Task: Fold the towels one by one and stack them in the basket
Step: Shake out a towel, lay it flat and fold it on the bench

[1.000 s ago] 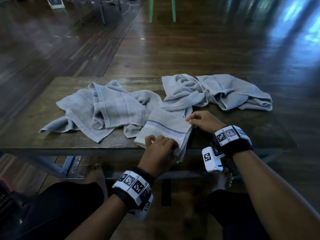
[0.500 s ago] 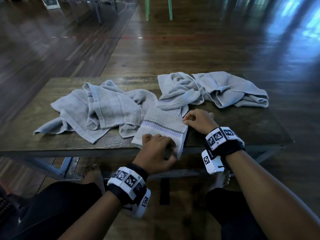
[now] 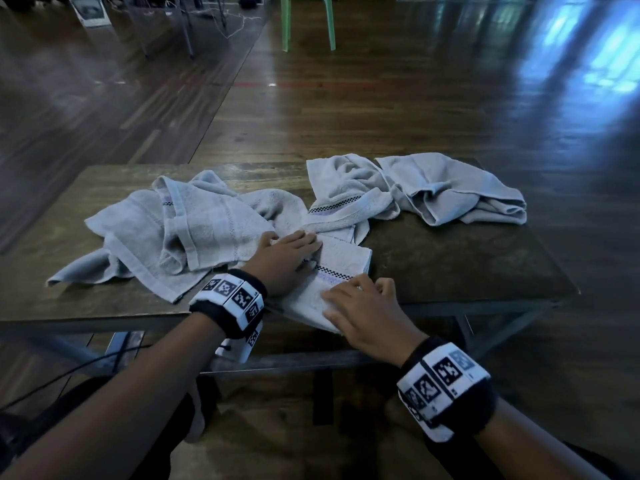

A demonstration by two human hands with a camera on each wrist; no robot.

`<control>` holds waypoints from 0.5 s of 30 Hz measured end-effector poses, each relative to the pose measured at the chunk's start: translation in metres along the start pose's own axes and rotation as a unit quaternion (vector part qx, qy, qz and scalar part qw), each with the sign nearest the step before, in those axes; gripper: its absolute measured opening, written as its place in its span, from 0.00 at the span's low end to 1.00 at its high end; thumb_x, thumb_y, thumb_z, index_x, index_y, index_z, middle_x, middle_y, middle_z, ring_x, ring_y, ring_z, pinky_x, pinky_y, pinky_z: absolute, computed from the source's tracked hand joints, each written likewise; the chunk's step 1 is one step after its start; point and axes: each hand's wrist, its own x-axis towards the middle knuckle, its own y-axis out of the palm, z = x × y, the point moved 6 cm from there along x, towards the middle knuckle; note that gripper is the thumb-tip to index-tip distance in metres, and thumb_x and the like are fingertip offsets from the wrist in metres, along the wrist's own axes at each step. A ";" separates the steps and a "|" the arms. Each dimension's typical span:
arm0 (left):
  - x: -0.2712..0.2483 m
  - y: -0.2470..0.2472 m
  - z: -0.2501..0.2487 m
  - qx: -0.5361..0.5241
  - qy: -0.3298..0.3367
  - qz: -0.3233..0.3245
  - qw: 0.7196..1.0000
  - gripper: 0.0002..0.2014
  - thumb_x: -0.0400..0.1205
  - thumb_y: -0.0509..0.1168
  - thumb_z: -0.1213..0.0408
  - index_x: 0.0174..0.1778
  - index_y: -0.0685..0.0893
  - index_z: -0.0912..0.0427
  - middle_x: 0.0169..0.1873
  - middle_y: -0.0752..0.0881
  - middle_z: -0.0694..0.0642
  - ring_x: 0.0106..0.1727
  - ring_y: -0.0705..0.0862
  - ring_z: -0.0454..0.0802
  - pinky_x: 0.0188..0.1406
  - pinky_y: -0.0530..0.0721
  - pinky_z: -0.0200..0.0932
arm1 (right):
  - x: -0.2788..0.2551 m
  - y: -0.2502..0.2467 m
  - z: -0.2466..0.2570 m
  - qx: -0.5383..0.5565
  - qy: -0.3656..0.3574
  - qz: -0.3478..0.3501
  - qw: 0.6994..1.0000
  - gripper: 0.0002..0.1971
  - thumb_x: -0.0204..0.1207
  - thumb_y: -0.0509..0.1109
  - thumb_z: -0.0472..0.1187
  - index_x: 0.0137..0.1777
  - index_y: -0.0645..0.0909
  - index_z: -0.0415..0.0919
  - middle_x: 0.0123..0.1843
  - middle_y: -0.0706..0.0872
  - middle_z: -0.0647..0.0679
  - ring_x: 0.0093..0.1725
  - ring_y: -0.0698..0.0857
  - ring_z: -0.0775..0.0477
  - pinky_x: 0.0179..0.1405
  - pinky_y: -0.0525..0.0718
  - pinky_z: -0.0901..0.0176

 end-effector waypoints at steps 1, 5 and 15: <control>0.001 0.003 0.000 -0.007 0.000 -0.006 1.000 0.24 0.87 0.47 0.52 0.81 0.57 0.47 0.82 0.56 0.44 0.83 0.52 0.42 0.76 0.48 0.56 | -0.001 0.001 -0.004 -0.009 0.009 -0.008 1.000 0.22 0.83 0.46 0.57 0.70 0.72 0.56 0.69 0.78 0.59 0.69 0.69 0.50 0.54 0.56 0.48; -0.001 0.002 -0.007 0.016 0.015 -0.035 0.999 0.24 0.85 0.44 0.47 0.77 0.64 0.46 0.79 0.64 0.45 0.80 0.60 0.45 0.73 0.47 0.58 | 0.001 -0.007 -0.034 -0.049 0.069 -0.030 0.996 0.24 0.82 0.43 0.58 0.60 0.80 0.56 0.60 0.83 0.61 0.65 0.72 0.52 0.50 0.56 0.49; -0.024 -0.010 -0.059 0.054 0.086 -0.049 0.994 0.16 0.82 0.53 0.47 0.49 0.83 0.51 0.47 0.82 0.47 0.56 0.76 0.48 0.62 0.54 0.51 | -0.001 -0.013 -0.109 -0.037 0.153 -0.008 0.988 0.16 0.83 0.53 0.54 0.67 0.75 0.68 0.83 0.58 0.56 0.75 0.59 0.47 0.63 0.56 0.46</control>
